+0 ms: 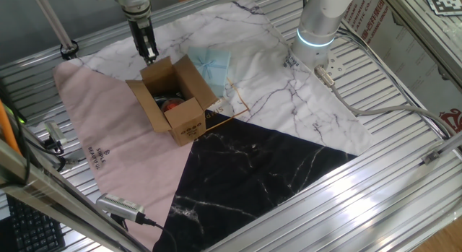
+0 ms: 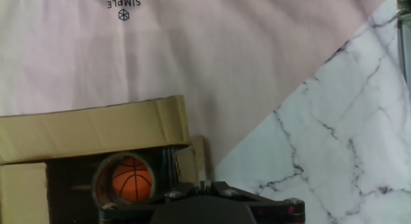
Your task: Cover the box
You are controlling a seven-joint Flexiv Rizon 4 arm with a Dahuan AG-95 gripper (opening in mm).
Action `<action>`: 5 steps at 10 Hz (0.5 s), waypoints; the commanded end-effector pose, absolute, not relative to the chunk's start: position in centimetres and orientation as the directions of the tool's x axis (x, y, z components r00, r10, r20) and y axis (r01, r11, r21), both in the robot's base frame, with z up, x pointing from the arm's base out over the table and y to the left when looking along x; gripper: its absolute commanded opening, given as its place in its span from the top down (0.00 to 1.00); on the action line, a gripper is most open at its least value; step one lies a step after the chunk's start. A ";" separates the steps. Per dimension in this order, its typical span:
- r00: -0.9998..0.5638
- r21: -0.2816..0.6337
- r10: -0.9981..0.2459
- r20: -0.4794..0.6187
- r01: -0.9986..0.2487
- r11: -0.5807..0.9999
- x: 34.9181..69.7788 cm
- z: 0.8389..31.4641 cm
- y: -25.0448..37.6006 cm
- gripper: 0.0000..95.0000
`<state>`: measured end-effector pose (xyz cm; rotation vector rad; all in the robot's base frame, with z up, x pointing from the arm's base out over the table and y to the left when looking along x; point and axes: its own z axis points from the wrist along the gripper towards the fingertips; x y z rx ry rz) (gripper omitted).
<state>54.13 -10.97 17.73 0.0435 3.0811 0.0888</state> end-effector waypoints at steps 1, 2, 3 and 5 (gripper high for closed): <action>-0.997 0.059 0.037 -0.060 0.033 0.998 54.1 17.6 -10.5 1.00; -0.997 0.058 0.039 -0.060 0.035 0.998 54.1 17.5 -10.3 1.00; -0.997 0.058 0.040 -0.060 0.036 0.998 54.1 17.5 -10.0 1.00; -0.997 0.061 0.045 -0.060 0.042 0.997 53.9 17.5 -9.8 1.00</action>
